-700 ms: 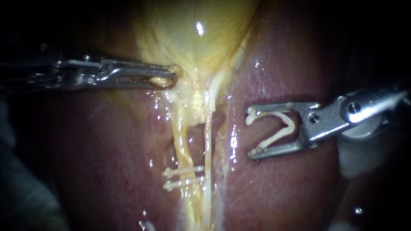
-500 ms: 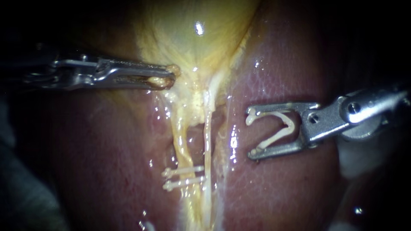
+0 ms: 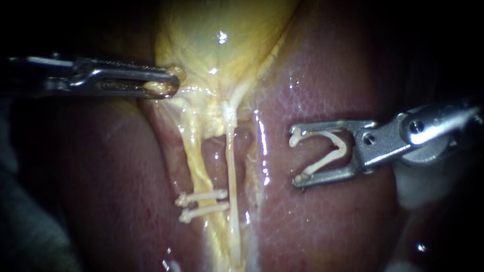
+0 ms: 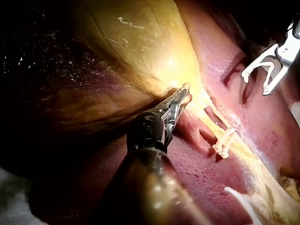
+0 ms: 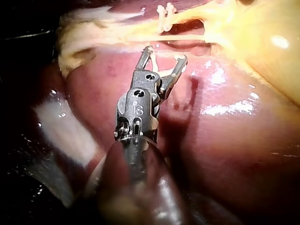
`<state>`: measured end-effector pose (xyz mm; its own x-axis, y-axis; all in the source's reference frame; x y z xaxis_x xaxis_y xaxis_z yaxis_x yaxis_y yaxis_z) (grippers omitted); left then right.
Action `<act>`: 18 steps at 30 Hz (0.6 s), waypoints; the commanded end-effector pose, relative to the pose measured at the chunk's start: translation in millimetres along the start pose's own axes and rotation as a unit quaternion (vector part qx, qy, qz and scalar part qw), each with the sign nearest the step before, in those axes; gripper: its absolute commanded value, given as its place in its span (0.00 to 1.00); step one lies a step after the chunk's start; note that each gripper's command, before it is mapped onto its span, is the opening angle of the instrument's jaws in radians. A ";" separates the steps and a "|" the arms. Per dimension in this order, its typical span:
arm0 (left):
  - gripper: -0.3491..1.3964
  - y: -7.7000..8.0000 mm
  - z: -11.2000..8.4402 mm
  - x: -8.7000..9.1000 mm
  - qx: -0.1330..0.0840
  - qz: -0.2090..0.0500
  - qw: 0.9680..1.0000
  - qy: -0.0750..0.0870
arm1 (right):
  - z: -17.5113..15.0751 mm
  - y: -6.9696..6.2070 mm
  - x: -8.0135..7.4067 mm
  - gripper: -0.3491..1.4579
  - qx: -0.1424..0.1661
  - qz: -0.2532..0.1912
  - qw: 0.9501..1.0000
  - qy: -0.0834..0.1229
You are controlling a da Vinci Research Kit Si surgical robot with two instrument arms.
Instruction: Clipping third clip left tube
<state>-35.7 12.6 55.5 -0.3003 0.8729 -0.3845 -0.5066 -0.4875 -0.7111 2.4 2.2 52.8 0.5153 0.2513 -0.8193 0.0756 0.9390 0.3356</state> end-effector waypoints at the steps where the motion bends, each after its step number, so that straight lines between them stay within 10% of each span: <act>1: 0.00 -0.1 0.1 -0.1 0.000 0.000 1.000 0.000 | 0.2 0.0 0.1 0.47 -0.001 0.003 1.000 0.000; 8: 0.00 -0.1 0.1 -0.1 0.000 0.000 1.000 0.000 | 2.7 0.1 0.6 0.47 0.047 0.091 0.995 0.019; 18: 0.00 -0.1 0.1 -0.1 0.000 0.000 1.000 0.000 | 6.0 0.1 0.9 0.47 0.084 0.207 0.974 0.047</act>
<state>-35.8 12.6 55.7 -0.3006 0.8727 -0.3849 -0.5068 -0.4880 -0.7107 8.2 1.2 55.0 0.4394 0.6552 -0.6146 0.0148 0.6788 0.7342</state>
